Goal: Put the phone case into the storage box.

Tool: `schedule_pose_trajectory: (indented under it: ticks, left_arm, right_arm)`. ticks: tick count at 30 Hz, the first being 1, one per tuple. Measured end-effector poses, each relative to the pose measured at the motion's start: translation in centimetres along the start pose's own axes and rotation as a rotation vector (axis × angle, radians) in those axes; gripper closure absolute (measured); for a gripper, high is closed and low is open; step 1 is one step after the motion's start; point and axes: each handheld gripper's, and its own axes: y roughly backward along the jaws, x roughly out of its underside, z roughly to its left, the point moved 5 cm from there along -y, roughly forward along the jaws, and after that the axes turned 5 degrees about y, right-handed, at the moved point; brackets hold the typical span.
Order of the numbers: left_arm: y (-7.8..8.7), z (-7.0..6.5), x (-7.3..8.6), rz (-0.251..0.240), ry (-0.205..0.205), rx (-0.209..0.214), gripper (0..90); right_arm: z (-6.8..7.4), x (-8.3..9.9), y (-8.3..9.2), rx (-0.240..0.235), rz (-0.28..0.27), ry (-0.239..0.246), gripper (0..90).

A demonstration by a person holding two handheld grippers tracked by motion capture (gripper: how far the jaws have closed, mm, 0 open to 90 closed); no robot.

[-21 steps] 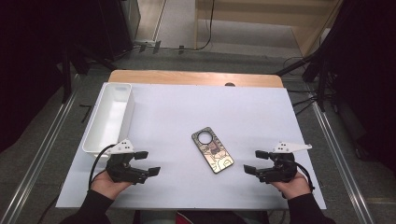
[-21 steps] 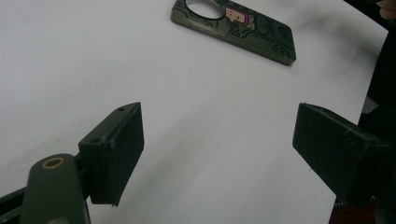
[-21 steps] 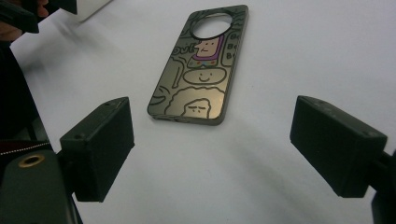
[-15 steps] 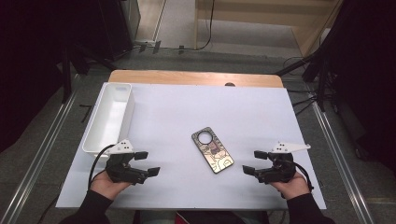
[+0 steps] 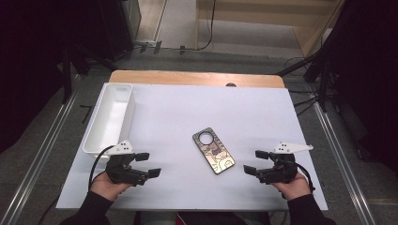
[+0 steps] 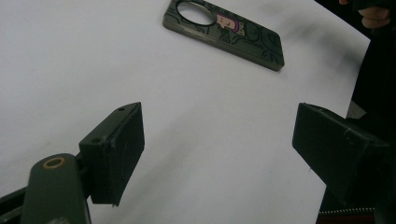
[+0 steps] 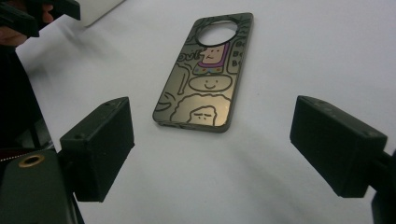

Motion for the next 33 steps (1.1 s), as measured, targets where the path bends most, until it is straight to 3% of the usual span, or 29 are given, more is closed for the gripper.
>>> schedule_pose_trajectory:
  ticks: [14,33]
  left_arm:
    - [-0.05,0.29,0.16,0.013,-0.027,-0.033,16.6]
    - [-0.23,0.19,0.16,0.015,-0.029,-0.021,16.6]
  right_arm:
    - [-0.03,0.21,-0.17,-0.003,0.019,-0.004,12.5]
    - [-0.1,0.36,-0.17,0.002,0.026,-0.008,12.5]
